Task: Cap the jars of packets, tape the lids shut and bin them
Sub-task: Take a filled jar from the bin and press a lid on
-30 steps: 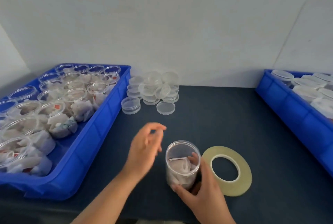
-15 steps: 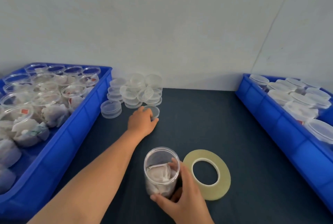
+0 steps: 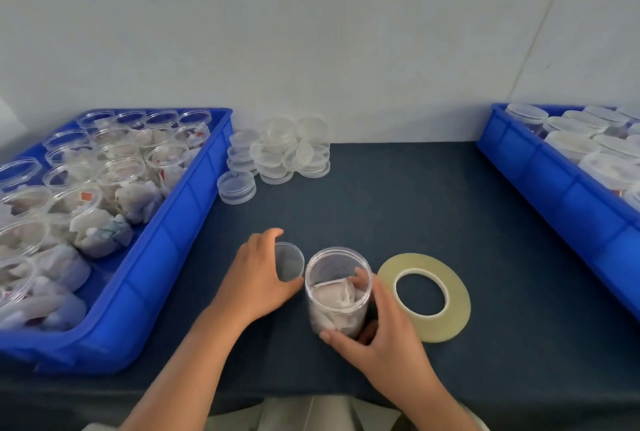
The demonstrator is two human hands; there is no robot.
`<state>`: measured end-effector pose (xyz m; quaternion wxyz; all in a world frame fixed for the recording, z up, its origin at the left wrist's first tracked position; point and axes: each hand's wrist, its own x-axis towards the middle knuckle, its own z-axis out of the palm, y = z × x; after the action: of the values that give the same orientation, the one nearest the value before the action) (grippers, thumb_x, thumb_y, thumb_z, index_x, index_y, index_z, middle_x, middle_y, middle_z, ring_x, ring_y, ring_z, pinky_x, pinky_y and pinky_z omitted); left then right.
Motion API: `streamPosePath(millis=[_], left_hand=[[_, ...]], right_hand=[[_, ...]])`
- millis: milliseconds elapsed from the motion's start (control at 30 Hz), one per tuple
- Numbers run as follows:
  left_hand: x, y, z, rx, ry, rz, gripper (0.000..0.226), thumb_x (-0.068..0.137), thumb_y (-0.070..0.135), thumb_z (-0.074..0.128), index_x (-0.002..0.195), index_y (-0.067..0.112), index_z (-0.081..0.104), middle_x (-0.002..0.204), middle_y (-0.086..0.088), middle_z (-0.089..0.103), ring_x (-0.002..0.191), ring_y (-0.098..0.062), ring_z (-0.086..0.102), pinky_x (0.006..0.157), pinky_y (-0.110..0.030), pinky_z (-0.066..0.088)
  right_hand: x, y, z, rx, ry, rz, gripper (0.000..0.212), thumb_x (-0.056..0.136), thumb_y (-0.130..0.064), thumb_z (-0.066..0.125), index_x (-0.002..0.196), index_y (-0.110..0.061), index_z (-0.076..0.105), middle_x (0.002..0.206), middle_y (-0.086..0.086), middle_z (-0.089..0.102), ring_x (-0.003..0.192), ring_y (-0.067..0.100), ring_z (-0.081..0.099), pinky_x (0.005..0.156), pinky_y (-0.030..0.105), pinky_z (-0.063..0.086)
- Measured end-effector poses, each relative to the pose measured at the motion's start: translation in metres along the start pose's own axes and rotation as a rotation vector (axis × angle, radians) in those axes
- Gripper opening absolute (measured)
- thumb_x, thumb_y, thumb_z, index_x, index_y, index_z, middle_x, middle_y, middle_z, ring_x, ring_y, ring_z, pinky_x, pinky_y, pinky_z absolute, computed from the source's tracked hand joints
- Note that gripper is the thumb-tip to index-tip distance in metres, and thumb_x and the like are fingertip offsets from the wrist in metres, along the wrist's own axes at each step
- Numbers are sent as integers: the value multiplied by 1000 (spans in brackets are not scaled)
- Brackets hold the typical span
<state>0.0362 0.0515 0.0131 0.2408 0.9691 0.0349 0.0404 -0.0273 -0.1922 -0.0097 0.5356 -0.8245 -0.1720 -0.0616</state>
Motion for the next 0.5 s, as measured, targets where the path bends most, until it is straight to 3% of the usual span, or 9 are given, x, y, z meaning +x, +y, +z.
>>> streamPosePath(millis=[67,133,200,300,400,500], left_hand=[[-24,-8,-1,-66,49,-53,100,77,66,79,160,37,33,143,7,45,127,-12,54,101,-31,48],[-48,-12,-3,-262,134,-174,90,75,75,71,155,47,39,134,15,46,110,4,58,86,-24,50],[-65,-10,-5,-545,234,-316,69,69,84,64,131,54,57,120,18,58,100,3,64,75,-19,49],[-68,-6,-1,-763,348,-375,50,73,84,58,105,47,66,104,25,72,94,5,69,80,-27,53],[-66,-2,2,-818,362,-353,52,72,71,80,109,41,60,107,24,73,97,14,67,72,-12,53],[-67,-10,12,-709,318,-325,56,75,48,93,110,40,51,122,23,65,114,1,66,80,-13,50]], right_hand=[[0,0,0,0,-6,10,84,73,-54,92,138,-65,41,136,-29,61,105,0,67,83,12,51],[-1,-1,1,8,-1,6,82,74,-53,92,138,-65,42,135,-29,61,101,-2,68,80,9,51],[-1,-2,3,4,6,-1,80,75,-52,91,136,-67,42,133,-30,62,100,-2,68,79,6,50],[-2,-2,4,-1,12,5,79,75,-52,91,134,-68,41,130,-29,63,97,-2,69,79,6,50],[-3,-1,3,-13,9,7,79,75,-54,90,133,-70,40,127,-30,63,97,-4,68,81,8,50],[-4,-2,3,-23,8,6,81,75,-57,89,135,-71,37,130,-32,61,102,-4,67,83,9,51]])
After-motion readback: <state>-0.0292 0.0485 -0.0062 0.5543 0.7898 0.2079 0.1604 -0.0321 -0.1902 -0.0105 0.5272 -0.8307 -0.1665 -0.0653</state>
